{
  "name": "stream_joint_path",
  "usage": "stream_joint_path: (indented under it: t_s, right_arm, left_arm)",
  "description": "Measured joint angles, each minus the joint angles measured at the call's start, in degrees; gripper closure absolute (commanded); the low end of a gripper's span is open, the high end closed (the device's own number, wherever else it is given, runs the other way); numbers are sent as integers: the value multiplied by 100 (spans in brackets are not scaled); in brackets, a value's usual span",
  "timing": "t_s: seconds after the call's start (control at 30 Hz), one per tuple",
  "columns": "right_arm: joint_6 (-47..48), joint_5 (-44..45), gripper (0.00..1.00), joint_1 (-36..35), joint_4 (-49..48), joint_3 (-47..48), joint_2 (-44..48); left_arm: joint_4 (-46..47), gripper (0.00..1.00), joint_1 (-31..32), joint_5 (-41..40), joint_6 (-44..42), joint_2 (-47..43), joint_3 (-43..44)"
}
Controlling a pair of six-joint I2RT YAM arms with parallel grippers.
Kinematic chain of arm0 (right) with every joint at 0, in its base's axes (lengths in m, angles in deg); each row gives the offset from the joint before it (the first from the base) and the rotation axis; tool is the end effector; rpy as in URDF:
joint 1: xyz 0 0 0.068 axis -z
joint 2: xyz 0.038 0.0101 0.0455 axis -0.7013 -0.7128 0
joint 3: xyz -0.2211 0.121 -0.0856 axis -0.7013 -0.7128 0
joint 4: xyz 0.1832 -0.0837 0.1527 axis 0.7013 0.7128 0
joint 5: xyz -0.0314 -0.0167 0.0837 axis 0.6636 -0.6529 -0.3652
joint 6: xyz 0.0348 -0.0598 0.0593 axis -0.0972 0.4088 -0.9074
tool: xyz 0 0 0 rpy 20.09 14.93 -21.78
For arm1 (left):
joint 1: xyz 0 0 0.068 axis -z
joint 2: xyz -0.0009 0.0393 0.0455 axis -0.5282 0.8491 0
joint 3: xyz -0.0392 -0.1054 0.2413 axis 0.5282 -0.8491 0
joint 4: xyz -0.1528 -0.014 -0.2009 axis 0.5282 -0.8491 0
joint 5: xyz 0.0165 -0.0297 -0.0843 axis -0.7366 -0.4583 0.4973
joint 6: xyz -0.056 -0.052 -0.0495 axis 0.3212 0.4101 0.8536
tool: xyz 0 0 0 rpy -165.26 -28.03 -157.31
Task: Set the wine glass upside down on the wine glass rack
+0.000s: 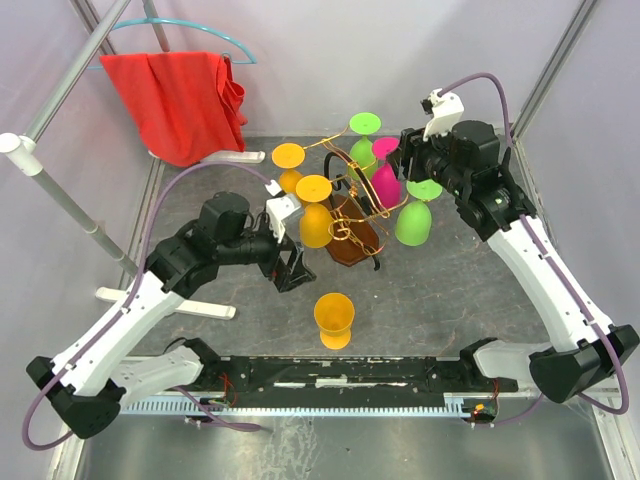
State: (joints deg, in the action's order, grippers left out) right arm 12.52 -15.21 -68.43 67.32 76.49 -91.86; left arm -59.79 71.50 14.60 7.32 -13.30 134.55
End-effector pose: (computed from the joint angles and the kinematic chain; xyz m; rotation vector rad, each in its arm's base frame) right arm 0.2878 0.1310 0.4178 -0.2510 1.8234 0.4541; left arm 0.1527 -0.1711 0.3471 1.0029 1.9452 -0.8531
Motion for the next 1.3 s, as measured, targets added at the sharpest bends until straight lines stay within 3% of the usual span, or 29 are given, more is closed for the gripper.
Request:
stream_joint_path:
  t_s: [0.93, 1.1, 1.3]
  right_arm:
    - [205, 284, 37, 0, 131, 0, -2]
    - [289, 297, 37, 0, 162, 0, 22]
    - [345, 302, 37, 0, 162, 0, 48]
  left_arm:
    - [63, 9, 1624, -1403, 179, 1333, -249]
    - [70, 19, 1764, -1685, 179, 1502, -304]
    - [63, 47, 1864, -1902, 184, 1670, -321]
